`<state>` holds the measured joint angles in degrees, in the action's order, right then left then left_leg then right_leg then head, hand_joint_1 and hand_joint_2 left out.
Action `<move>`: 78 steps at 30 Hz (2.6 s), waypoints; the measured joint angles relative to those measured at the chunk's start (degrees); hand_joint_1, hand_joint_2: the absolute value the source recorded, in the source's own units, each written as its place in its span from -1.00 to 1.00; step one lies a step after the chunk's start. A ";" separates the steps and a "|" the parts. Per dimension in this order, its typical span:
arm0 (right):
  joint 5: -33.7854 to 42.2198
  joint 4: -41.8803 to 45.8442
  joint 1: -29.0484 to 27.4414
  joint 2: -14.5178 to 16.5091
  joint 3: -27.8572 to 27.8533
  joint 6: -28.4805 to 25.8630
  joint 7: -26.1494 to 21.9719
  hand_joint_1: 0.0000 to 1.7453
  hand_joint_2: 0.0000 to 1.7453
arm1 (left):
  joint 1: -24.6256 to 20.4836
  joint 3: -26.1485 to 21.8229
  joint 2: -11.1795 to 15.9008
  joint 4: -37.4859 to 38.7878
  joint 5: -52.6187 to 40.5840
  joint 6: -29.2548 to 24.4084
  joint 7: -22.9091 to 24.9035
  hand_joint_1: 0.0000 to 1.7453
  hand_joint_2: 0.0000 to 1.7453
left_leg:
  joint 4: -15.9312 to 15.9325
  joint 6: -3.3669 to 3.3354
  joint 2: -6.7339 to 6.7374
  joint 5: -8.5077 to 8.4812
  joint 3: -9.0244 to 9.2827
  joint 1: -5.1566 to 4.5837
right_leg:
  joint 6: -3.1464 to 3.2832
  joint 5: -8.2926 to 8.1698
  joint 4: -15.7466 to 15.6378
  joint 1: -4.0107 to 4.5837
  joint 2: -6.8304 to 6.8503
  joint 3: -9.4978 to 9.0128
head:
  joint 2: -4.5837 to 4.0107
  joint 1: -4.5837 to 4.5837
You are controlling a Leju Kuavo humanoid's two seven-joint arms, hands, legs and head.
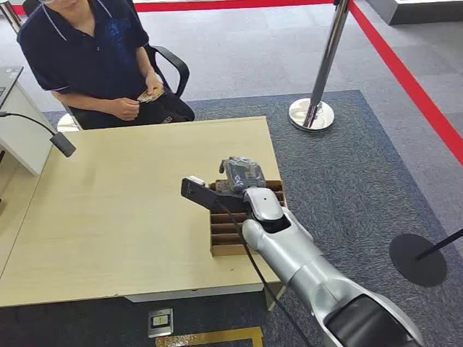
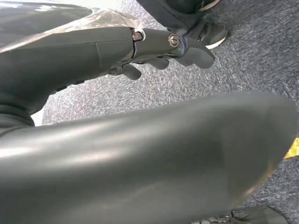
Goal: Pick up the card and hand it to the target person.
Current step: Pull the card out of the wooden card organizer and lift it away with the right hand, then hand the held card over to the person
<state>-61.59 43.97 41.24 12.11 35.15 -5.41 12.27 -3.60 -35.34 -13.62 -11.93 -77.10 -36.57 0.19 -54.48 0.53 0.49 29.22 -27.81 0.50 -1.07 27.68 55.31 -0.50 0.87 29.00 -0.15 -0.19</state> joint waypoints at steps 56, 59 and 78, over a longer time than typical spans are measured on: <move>2.66 19.11 -0.16 -2.20 -0.09 4.40 -1.54 0.66 1.00 | -0.15 0.03 -0.13 0.00 -0.38 0.55 -0.21 -1.00 -1.00 | -0.01 0.01 0.00 -0.02 0.02 0.00 | 0.00 -0.03 0.00 0.00 0.00 0.01 | 0.00 -0.02; 4.53 21.49 -0.19 -2.45 -0.11 6.13 -2.67 0.66 1.00 | -0.17 0.04 -0.13 0.00 -0.65 0.60 -0.15 -1.00 -1.00 | -0.01 0.01 0.00 -0.02 0.02 0.00 | 0.00 -0.03 0.00 0.00 0.00 0.01 | 0.00 -0.02; 7.78 16.05 1.45 0.39 0.09 4.13 -5.20 0.60 1.00 | -0.48 0.80 -0.14 0.00 0.05 0.70 0.27 -1.00 -1.00 | -0.01 0.01 0.00 -0.03 0.00 0.00 | 0.00 -0.04 0.02 0.00 0.00 0.00 | 0.00 -0.01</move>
<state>-53.81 60.02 42.69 12.50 35.24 -1.28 7.08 -4.08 -34.54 -13.76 -11.93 -77.05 -35.87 0.46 -54.49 0.54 0.49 29.19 -27.81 0.50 -1.08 27.65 55.33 -0.50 0.87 29.00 -0.15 -0.20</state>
